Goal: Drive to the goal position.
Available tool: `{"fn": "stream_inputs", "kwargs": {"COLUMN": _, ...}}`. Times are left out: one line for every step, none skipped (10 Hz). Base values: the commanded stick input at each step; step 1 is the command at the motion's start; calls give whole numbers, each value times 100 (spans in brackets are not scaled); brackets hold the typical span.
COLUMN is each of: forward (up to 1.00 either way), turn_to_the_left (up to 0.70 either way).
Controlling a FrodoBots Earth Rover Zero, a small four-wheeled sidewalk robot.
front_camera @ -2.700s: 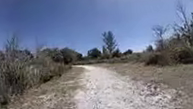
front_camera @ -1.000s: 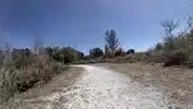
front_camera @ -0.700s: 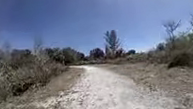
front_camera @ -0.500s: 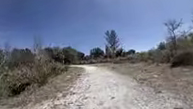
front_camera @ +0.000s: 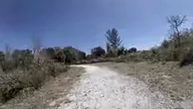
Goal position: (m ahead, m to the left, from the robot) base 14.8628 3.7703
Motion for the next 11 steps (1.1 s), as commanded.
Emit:
{"fn": "stream_inputs", "kwargs": {"forward": 70, "turn_to_the_left": 0}}
{"fn": "stream_inputs", "kwargs": {"forward": 70, "turn_to_the_left": 0}}
{"fn": "stream_inputs", "kwargs": {"forward": 70, "turn_to_the_left": 0}}
{"fn": "stream_inputs", "kwargs": {"forward": 70, "turn_to_the_left": 0}}
{"fn": "stream_inputs", "kwargs": {"forward": 70, "turn_to_the_left": 0}}
{"fn": "stream_inputs", "kwargs": {"forward": 70, "turn_to_the_left": 0}}
{"fn": "stream_inputs", "kwargs": {"forward": 70, "turn_to_the_left": 0}}
{"fn": "stream_inputs", "kwargs": {"forward": 70, "turn_to_the_left": 0}}
{"fn": "stream_inputs", "kwargs": {"forward": 70, "turn_to_the_left": 0}}
{"fn": "stream_inputs", "kwargs": {"forward": 70, "turn_to_the_left": 0}}
{"fn": "stream_inputs", "kwargs": {"forward": 70, "turn_to_the_left": 0}}
